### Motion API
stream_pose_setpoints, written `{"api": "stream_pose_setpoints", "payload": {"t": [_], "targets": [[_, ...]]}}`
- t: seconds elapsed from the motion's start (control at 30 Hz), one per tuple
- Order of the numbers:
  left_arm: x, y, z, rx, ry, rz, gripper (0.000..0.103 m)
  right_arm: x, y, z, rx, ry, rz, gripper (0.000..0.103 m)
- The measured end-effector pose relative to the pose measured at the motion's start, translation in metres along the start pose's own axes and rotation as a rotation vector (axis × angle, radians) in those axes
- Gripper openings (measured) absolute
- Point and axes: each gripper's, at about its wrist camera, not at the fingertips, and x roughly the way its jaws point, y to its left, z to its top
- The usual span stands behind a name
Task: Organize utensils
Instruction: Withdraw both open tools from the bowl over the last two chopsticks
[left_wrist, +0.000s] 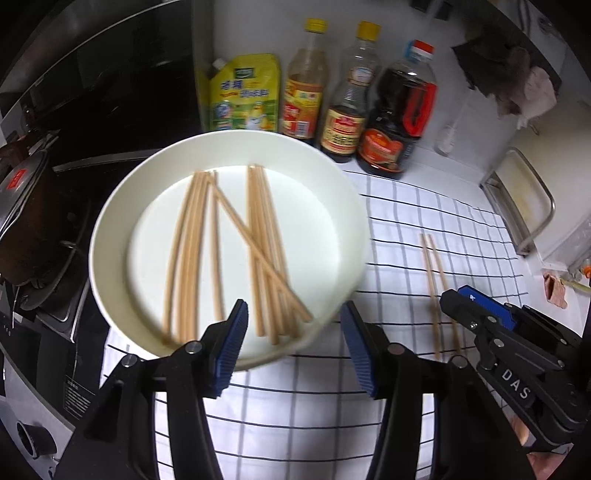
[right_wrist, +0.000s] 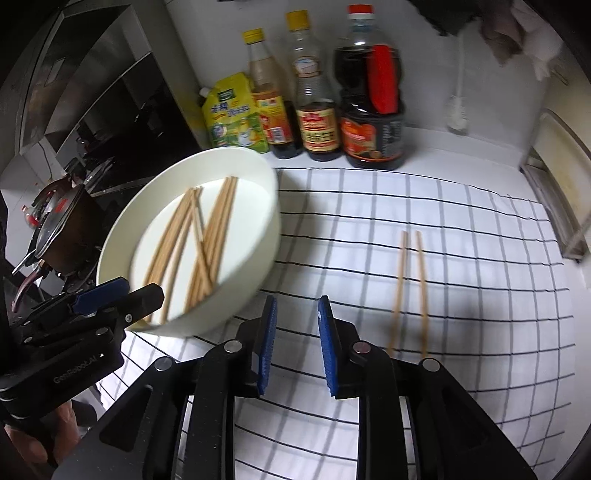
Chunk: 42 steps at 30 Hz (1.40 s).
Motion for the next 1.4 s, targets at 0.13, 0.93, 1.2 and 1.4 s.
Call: {"api": "stream_pose_setpoints", "payload": {"t": [0.13, 0.93, 1.2, 1.4], "targets": [[0.000, -0.019, -0.004, 0.018, 0.000, -0.017, 0.058, -0.004, -0.021, -0.008, 0.019, 0.009, -0.027, 0.025], [0.015, -0.065, -0.033, 0.069, 0.044, -0.031, 0.063, 0.017, -0.080, -0.049, 0.038, 0.062, -0.110, 0.047], [0.022, -0.069, -0.043, 0.081, 0.065, -0.020, 0.065, 0.033, -0.093, -0.056, 0.051, 0.073, -0.141, 0.047], [0.029, -0.078, -0.047, 0.095, 0.073, -0.025, 0.067, 0.043, -0.101, -0.058, 0.033, 0.070, -0.174, 0.047]]}}
